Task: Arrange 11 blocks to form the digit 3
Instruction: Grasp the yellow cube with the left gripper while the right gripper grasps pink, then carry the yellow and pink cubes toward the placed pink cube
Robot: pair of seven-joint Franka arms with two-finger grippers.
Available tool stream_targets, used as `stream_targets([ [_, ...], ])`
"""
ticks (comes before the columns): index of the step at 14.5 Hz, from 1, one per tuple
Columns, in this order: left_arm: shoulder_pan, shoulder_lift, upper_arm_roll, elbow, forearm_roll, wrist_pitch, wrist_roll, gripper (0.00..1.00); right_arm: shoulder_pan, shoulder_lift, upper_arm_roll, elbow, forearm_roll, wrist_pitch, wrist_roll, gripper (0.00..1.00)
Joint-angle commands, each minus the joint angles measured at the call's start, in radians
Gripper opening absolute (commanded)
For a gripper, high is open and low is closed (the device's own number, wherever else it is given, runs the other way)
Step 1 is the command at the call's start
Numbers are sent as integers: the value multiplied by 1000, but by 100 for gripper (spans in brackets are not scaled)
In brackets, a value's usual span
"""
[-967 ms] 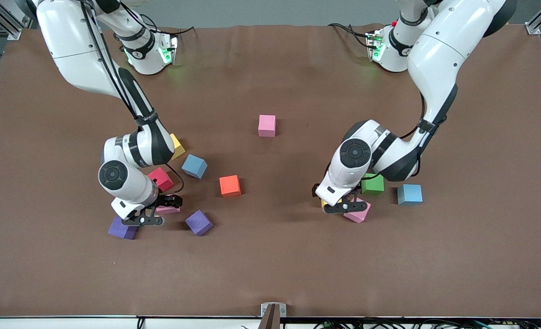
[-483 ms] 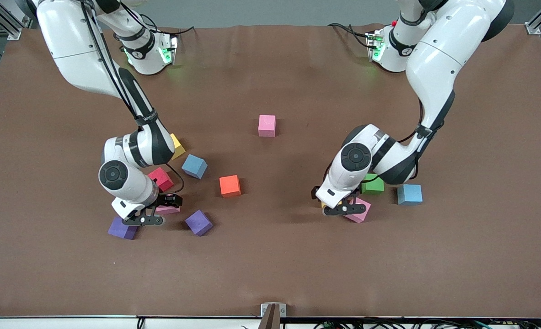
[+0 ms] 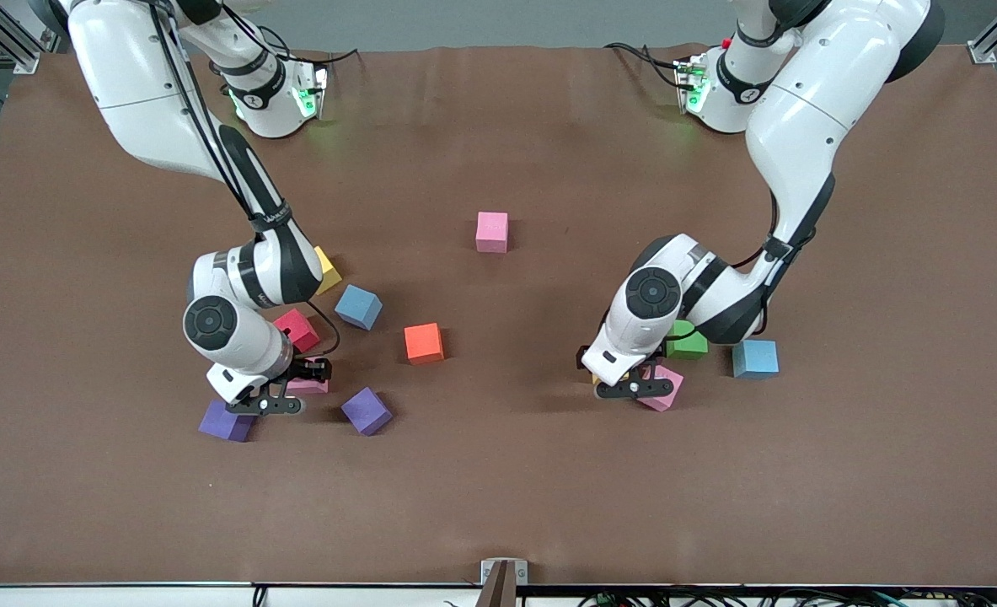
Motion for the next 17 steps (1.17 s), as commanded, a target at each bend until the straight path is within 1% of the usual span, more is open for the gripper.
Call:
stream_targets([
  [1,-5,12,1,11,13,10,-10,85,-3,-18,4,-20,1,1,32,5],
  [2,-7,12,1,11,13,10,-9,72,-3,-28,4,-22,3,-7,59,0],
  [3,-7,12,1,11,13,8,-9,54,-3,-36,4,-22,3,-39,78,0],
  [4,-8,12,1,11,12,8,-9,45,-6,-65,4,-20,4,-71,96,0],
  [5,-10,11,-1,8,9,10,-12,42,-11,-94,4,-20,4,-105,137,0],
  [6,-11,4,-1,5,7,8,-15,35,-11,-119,2,-14,4,-151,182,0],
  [7,-13,1,-4,2,-2,5,-21,34,-11,-148,2,-8,4,-205,222,0],
  [9,-7,-12,-19,-16,-10,-4,-70,34,-9,-217,4,-14,4,-268,294,0],
  [11,6,-32,-68,-44,-13,-6,-192,33,-1,-287,4,-23,6,-360,389,0],
  [12,9,-40,-94,-61,-13,-10,-274,31,5,-330,5,-49,6,-386,446,0],
  [13,7,-49,-114,-79,-13,-18,-344,31,20,-378,5,-84,6,-391,505,0],
  [16,10,-84,-166,-151,-13,-23,-547,31,48,-525,4,-262,6,-368,642,0],
  [17,10,-100,-177,-179,-13,-23,-587,31,57,-580,4,-326,6,-352,697,0],
])
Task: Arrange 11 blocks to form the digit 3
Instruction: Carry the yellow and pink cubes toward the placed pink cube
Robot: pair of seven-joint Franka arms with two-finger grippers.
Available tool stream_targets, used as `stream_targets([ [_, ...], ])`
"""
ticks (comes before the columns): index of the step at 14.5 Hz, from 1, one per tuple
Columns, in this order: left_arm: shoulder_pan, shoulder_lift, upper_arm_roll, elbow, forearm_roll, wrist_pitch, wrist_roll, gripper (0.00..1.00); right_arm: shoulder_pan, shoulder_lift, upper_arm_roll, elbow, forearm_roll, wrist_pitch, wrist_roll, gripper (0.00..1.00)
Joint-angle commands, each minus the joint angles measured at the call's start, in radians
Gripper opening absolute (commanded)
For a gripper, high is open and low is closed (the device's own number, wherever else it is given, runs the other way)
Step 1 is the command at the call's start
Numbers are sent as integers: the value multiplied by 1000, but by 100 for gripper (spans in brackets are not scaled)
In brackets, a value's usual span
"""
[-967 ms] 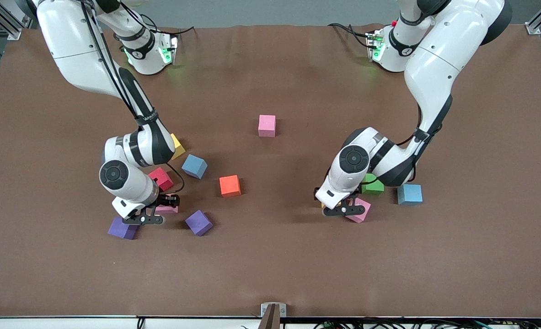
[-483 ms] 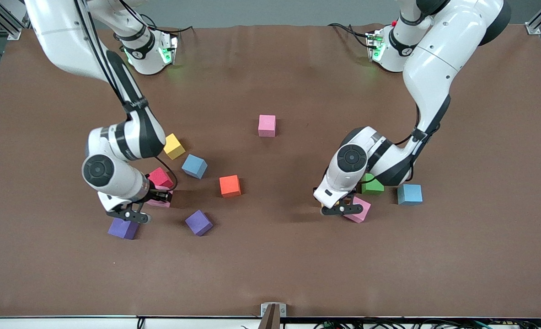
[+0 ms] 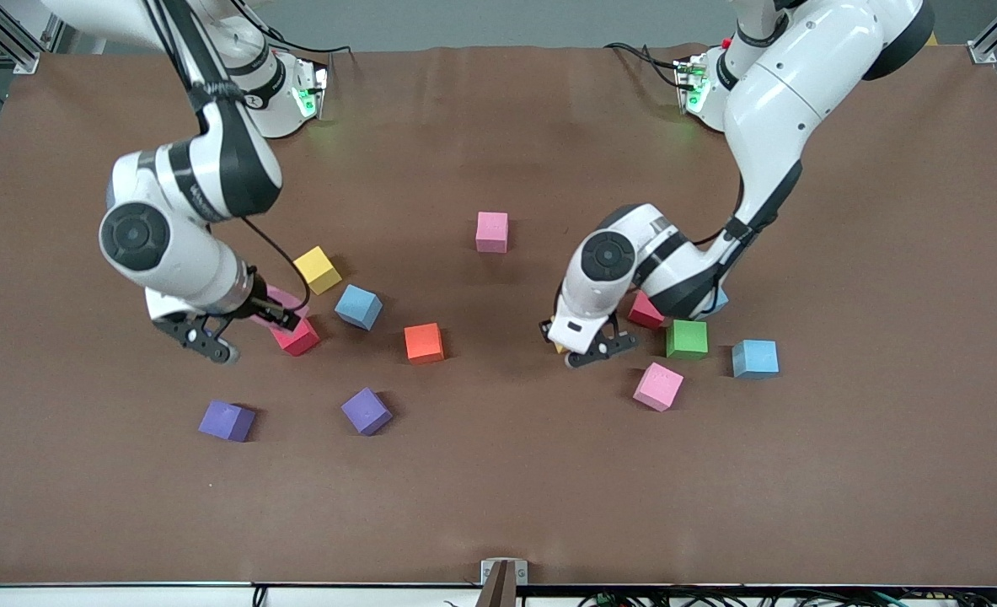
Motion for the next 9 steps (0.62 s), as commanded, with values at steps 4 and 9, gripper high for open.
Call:
stream_targets([
  [4,15,-112,-68,-180,-10,-5,-323,31,87,-259,-1,-313,3,54,358,0],
  [9,14,-111,-104,-210,-9,4,-665,31,146,-345,0,-483,12,131,637,0],
])
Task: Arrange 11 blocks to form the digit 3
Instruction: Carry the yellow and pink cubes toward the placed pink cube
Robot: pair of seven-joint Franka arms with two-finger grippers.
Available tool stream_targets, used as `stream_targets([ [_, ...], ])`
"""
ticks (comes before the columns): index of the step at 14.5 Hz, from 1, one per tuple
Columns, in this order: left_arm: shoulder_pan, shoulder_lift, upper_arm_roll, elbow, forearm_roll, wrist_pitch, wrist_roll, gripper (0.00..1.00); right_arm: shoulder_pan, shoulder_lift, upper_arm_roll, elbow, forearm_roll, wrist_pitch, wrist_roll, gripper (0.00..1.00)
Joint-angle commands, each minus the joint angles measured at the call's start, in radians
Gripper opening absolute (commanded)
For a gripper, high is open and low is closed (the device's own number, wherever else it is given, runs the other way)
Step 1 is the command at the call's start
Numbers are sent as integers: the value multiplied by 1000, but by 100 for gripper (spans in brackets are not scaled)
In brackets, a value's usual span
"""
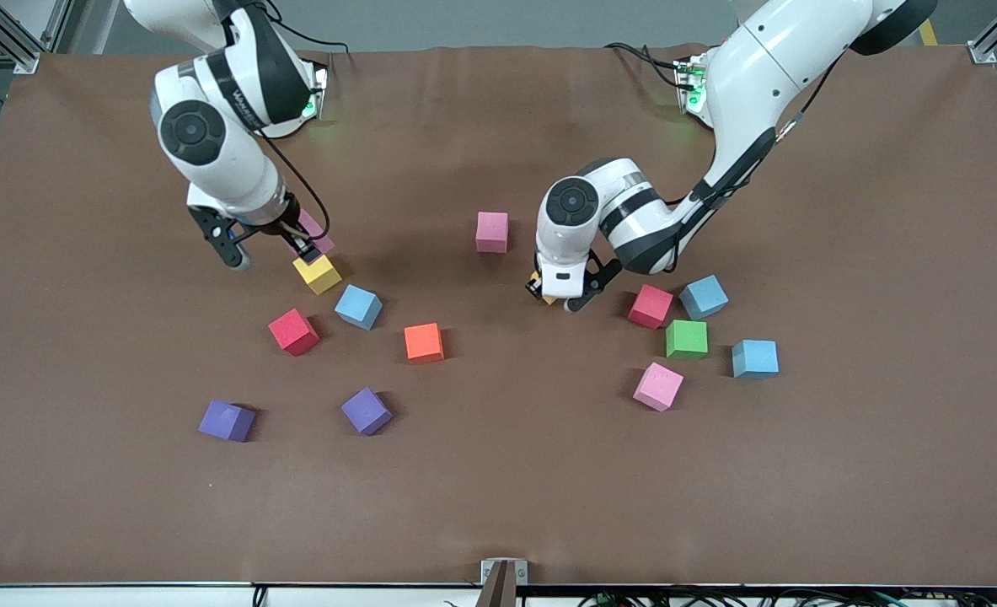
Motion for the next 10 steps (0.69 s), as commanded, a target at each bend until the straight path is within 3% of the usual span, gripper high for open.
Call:
stream_targets([
  [1,13,-35,-27,-41,-10,5,-164,31,23,-73,-3,-126,23,52,158,0],
  [3,13,-32,-35,-50,-9,5,-286,31,36,-70,-3,-144,62,67,251,0],
  [7,13,-34,-40,-84,-9,17,-464,32,183,-62,-4,-218,71,262,513,0],
  [10,11,-37,-64,-114,-6,47,-552,34,264,-1,-4,-229,71,360,645,0],
])
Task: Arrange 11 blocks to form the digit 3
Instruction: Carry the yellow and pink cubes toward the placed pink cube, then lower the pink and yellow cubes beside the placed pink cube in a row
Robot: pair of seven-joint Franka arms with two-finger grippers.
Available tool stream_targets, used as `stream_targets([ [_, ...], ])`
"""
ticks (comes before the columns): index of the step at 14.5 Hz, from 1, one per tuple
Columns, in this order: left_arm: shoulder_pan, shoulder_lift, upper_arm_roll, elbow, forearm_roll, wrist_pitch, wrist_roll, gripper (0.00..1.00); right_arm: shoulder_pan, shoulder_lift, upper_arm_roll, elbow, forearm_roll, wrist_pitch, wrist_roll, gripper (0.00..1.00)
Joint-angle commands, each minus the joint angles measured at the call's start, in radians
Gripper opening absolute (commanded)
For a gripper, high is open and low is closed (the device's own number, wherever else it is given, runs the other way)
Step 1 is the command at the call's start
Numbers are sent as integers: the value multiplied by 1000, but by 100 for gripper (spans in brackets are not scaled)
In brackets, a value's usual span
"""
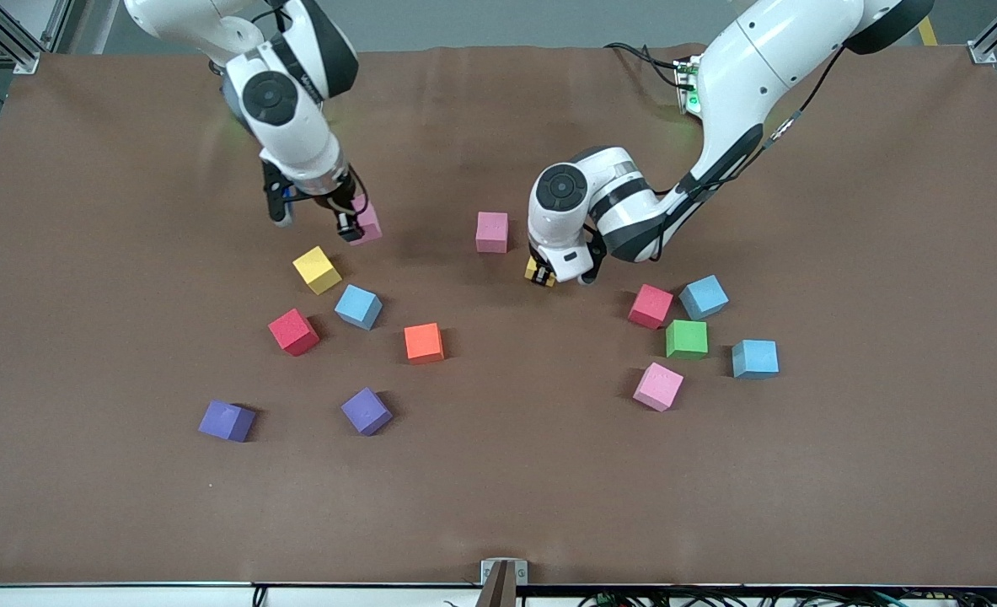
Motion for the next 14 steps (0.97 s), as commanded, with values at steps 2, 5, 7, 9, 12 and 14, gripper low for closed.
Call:
stream_targets([
  [2,-5,-38,-30,-62,-3,31,-128,34,114,80,-6,-25,22,119,162,0],
  [5,-24,-38,-39,-82,5,55,-182,34,192,192,-6,-19,22,248,314,0],
  [7,-27,-37,-42,-82,7,57,-210,34,211,235,-6,-7,20,290,374,0],
  [9,-54,-30,-41,-87,8,57,-241,34,212,261,-6,21,22,285,397,0],
  [12,-65,-27,-41,-110,42,71,-293,34,226,309,-6,65,22,281,399,0],
  [14,-68,-15,-41,-121,88,86,-340,34,237,336,-6,90,22,285,400,0],
])
